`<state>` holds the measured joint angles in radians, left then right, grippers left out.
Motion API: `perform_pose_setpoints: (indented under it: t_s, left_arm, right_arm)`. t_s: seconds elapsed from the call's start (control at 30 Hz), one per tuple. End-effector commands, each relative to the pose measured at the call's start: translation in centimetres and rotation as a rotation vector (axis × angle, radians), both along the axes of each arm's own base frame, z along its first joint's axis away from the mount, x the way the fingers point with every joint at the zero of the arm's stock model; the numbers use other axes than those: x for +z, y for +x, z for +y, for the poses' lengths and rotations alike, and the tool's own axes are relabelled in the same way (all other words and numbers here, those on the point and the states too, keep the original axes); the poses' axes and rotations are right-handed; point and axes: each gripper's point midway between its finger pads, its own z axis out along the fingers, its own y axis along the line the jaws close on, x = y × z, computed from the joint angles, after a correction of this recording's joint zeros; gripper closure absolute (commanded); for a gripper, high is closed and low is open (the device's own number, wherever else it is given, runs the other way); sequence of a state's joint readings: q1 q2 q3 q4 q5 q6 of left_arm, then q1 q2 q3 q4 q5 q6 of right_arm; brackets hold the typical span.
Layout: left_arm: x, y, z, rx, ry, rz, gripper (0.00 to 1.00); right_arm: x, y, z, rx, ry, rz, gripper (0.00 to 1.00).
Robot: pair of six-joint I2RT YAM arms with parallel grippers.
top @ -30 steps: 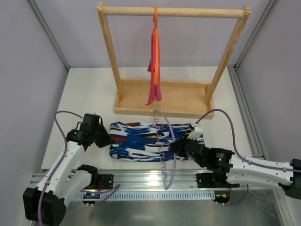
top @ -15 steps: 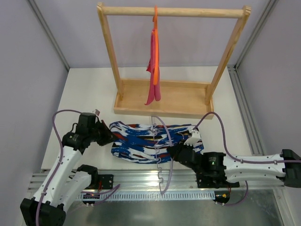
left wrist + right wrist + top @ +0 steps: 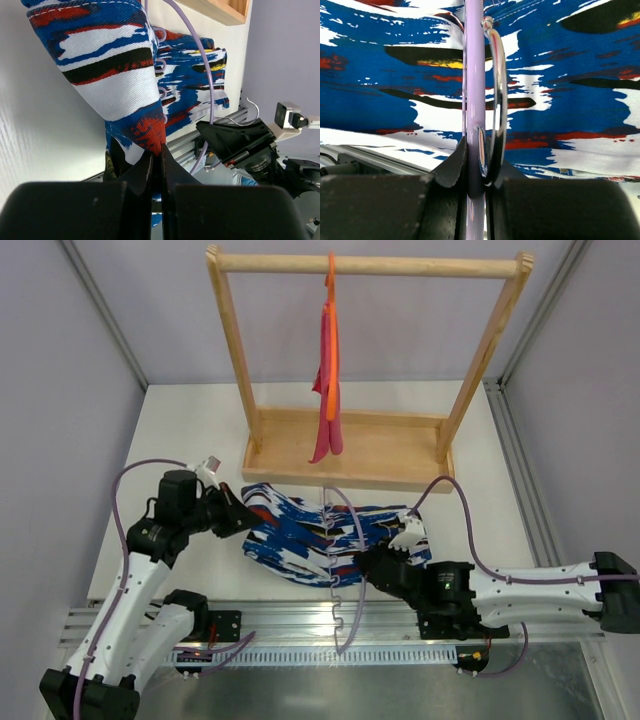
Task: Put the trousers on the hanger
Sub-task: Place trousers on hanger
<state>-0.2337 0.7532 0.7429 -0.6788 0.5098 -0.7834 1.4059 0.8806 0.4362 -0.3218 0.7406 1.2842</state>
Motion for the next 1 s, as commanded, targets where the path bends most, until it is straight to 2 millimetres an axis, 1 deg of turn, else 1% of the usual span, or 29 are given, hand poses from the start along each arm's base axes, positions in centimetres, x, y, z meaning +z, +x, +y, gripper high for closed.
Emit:
perform_pose_setpoints:
  t_s: [0.0,0.03,0.1,0.13,0.23,0.3,0.4,0.43,0.47,0.53,0.6,0.7,0.8,0.83,0.9,0.93,0.97]
  left_arm:
    - [2.0,0.5,-0.3,-0.042,-0.002,-0.075,1.0]
    - [1.5,0.2,-0.1,-0.034,0.014,-0.055,1.0]
    - [0.8,0.3,0.7,-0.015,0.062,-0.064,1.0]
    - [0.3,-0.1,1.1,-0.009,0.086,-0.041,1.0]
    - [0.0,-0.4,1.5,-0.026,0.129,-0.036,1.0]
    - [0.3,-0.3,1.4,-0.035,0.125,-0.047,1.0]
    - [1.7,0.0,0.4,-0.048,0.056,-0.086,1.0]
    - [2.5,-0.1,-0.1,-0.069,0.017,-0.107,1.0]
    - [3.2,0.2,-0.4,-0.073,-0.005,-0.139,0.99]
    - [4.1,0.4,-0.9,-0.075,-0.042,-0.149,1.0]
    - [5.3,0.7,-1.4,-0.084,-0.077,-0.168,0.99]
    - [6.6,0.8,-1.8,-0.094,-0.109,-0.193,0.99]
    - [7.0,0.9,-2.5,-0.111,-0.123,-0.212,1.0]
    - [6.9,0.6,-3.2,-0.127,-0.128,-0.2,1.0]
    - [5.9,1.0,-4.0,-0.123,-0.106,-0.182,0.99]
    - [5.6,0.3,-5.4,-0.165,-0.112,-0.174,0.99]
    - [5.0,0.3,-6.2,-0.178,-0.102,-0.156,0.99]
  right_arm:
    - [2.4,0.5,-0.4,-0.023,0.003,-0.046,0.96]
    - [3.0,0.6,-0.8,-0.035,0.014,-0.055,0.96]
    - [3.4,1.0,-1.9,-0.06,-0.007,-0.074,0.96]
    - [3.9,1.1,-2.2,-0.067,0.006,-0.082,0.96]
    - [4.0,1.3,-3.1,-0.085,0.006,-0.095,0.96]
    - [3.7,1.2,-3.1,-0.083,0.006,-0.092,0.96]
    - [2.6,0.8,-2.2,-0.057,0.025,-0.064,0.96]
    - [1.8,0.4,-1.9,-0.038,0.02,-0.045,0.96]
    - [1.5,0.3,-1.1,-0.03,0.031,-0.038,0.96]
    - [1.0,0.1,-0.6,-0.016,0.036,-0.027,0.96]
    - [1.2,0.2,0.1,-0.014,0.063,-0.027,0.96]
    - [1.2,0.2,0.1,-0.018,0.061,-0.026,0.96]
    - [0.6,0.2,-0.4,-0.042,0.056,-0.009,0.96]
    - [0.5,0.2,-0.5,-0.045,0.061,-0.008,0.96]
    - [0.3,0.2,-0.6,-0.049,0.065,-0.008,0.96]
    - [0.3,0.2,-0.7,-0.051,0.065,-0.007,0.96]
    - [0.3,0.2,-0.7,-0.052,0.065,-0.008,0.96]
